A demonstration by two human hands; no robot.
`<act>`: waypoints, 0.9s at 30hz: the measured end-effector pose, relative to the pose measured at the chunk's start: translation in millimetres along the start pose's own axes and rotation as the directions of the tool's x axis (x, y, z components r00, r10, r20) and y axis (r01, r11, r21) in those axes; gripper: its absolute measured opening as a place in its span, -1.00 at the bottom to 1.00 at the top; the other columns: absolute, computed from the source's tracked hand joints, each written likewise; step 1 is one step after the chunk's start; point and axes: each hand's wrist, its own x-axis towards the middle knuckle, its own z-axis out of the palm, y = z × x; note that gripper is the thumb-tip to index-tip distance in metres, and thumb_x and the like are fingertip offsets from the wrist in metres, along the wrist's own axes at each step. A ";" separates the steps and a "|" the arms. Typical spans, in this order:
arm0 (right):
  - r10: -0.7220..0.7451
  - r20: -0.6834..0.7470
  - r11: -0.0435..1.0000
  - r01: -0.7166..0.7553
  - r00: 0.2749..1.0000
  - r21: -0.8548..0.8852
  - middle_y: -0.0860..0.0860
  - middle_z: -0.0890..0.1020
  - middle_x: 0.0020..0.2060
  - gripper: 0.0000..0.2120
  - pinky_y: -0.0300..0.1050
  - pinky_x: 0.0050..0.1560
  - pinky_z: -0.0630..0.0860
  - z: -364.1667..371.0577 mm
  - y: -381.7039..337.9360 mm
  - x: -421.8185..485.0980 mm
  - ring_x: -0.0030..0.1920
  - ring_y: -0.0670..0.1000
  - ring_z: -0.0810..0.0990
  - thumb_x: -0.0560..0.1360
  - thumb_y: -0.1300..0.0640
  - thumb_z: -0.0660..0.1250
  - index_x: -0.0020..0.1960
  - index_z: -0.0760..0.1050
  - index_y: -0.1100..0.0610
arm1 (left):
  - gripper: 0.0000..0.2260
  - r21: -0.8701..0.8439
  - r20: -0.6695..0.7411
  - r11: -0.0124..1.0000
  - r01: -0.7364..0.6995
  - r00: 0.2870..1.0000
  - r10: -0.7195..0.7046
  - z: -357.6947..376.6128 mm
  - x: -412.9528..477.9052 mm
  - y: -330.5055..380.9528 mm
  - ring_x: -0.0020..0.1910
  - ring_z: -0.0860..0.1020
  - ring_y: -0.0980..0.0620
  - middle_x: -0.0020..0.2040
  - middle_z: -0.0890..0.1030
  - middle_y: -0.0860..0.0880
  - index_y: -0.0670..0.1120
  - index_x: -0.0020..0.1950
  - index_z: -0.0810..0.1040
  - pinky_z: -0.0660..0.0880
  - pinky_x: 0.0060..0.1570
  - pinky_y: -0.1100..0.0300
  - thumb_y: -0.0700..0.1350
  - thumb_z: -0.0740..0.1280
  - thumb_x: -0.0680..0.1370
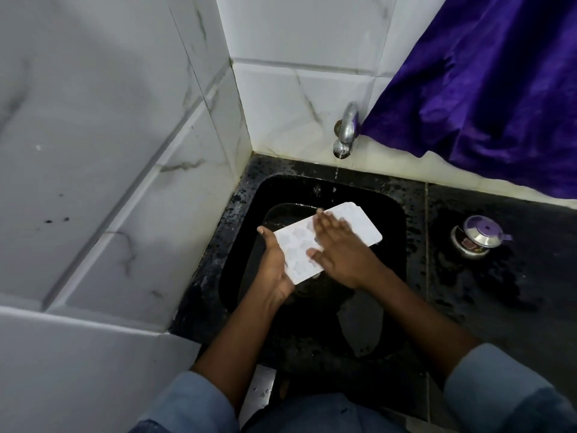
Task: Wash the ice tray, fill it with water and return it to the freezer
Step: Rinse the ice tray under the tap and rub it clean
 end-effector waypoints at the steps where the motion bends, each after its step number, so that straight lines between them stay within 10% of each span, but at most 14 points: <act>1: 0.060 0.002 0.998 -0.060 0.998 0.012 0.10 -0.23 0.68 -0.09 0.05 0.66 -0.22 -5.6 3.0 -0.8 0.67 0.06 -0.28 0.57 -0.44 -0.31 0.70 -0.24 0.16 | 0.08 0.016 -0.007 1.000 -0.005 1.000 0.005 0.2 -3.3 -0.7 0.32 0.66 -0.29 0.36 0.67 -0.25 -0.13 0.47 0.59 0.61 0.29 -0.24 0.66 -0.15 0.44; 3: 0.014 0.005 0.999 -0.014 1.000 0.039 0.14 -0.20 0.68 -0.05 0.08 0.66 -0.19 -7.8 -11.8 -3.8 0.67 0.09 -0.25 0.57 -0.46 -0.28 0.69 -0.22 0.20 | 0.08 0.027 -0.024 0.999 -0.042 0.999 0.043 1.7 -8.1 -3.6 0.37 0.63 -0.28 0.38 0.66 -0.26 -0.13 0.51 0.56 0.56 0.37 -0.24 0.66 -0.13 0.45; 7: -0.317 0.010 0.948 0.318 0.948 -0.024 0.17 -0.05 0.68 -0.14 0.03 0.67 -0.18 13.9 -49.9 -23.1 0.69 0.11 -0.14 0.62 -0.32 -0.04 0.70 -0.09 0.24 | -0.05 -0.031 -0.153 0.995 -0.095 0.984 0.089 -2.5 -11.3 -14.5 0.09 0.77 -0.15 0.22 0.75 -0.19 -0.15 0.46 0.58 0.73 -0.18 -0.01 0.61 0.04 0.51; 13: -0.006 0.031 1.000 0.007 0.999 -0.013 0.14 -0.23 0.68 -0.17 0.06 0.66 -0.20 -17.9 -8.5 -15.5 0.68 0.10 -0.24 0.67 -0.35 -0.11 0.69 -0.24 0.19 | 0.08 -0.019 -0.017 0.996 -0.089 0.996 0.088 -8.4 -24.3 -15.2 0.19 0.73 -0.28 0.30 0.71 -0.26 -0.14 0.40 0.63 0.72 0.00 -0.19 0.66 -0.16 0.45; 19: -0.429 0.011 0.898 0.428 0.903 -0.105 0.16 -0.07 0.68 -0.13 0.00 0.66 -0.22 5.3 -47.4 -30.8 0.69 0.08 -0.14 0.63 -0.35 -0.05 0.70 -0.11 0.23 | -0.02 -0.035 -0.128 0.994 -0.107 0.986 0.102 -10.2 -28.2 -17.6 0.02 0.78 -0.15 0.11 0.78 -0.16 -0.12 0.18 0.70 0.74 -0.05 -0.14 0.69 0.01 0.39; 22: -0.245 -0.023 0.968 0.243 0.969 -0.070 0.13 -0.17 0.68 -0.13 0.03 0.66 -0.20 -9.5 -16.2 -13.9 0.68 0.08 -0.18 0.65 -0.40 -0.13 0.70 -0.20 0.19 | 0.05 0.008 -0.084 0.989 -0.146 0.986 0.147 -12.8 -33.0 -11.5 0.18 0.74 -0.23 0.27 0.72 -0.22 -0.11 0.37 0.64 0.67 0.17 -0.17 0.68 -0.07 0.38; 27: 0.160 -0.012 0.984 -0.159 0.987 0.078 0.07 -0.22 0.68 -0.15 0.14 0.64 -0.28 -12.9 37.8 0.4 0.68 0.08 -0.23 0.63 -0.40 -0.20 0.70 -0.24 0.14 | 0.00 0.062 -0.112 0.983 -0.174 0.977 0.180 -28.7 -35.2 -7.0 0.12 0.76 -0.25 0.20 0.75 -0.22 -0.11 0.36 0.65 0.72 -0.14 -0.14 0.65 -0.06 0.44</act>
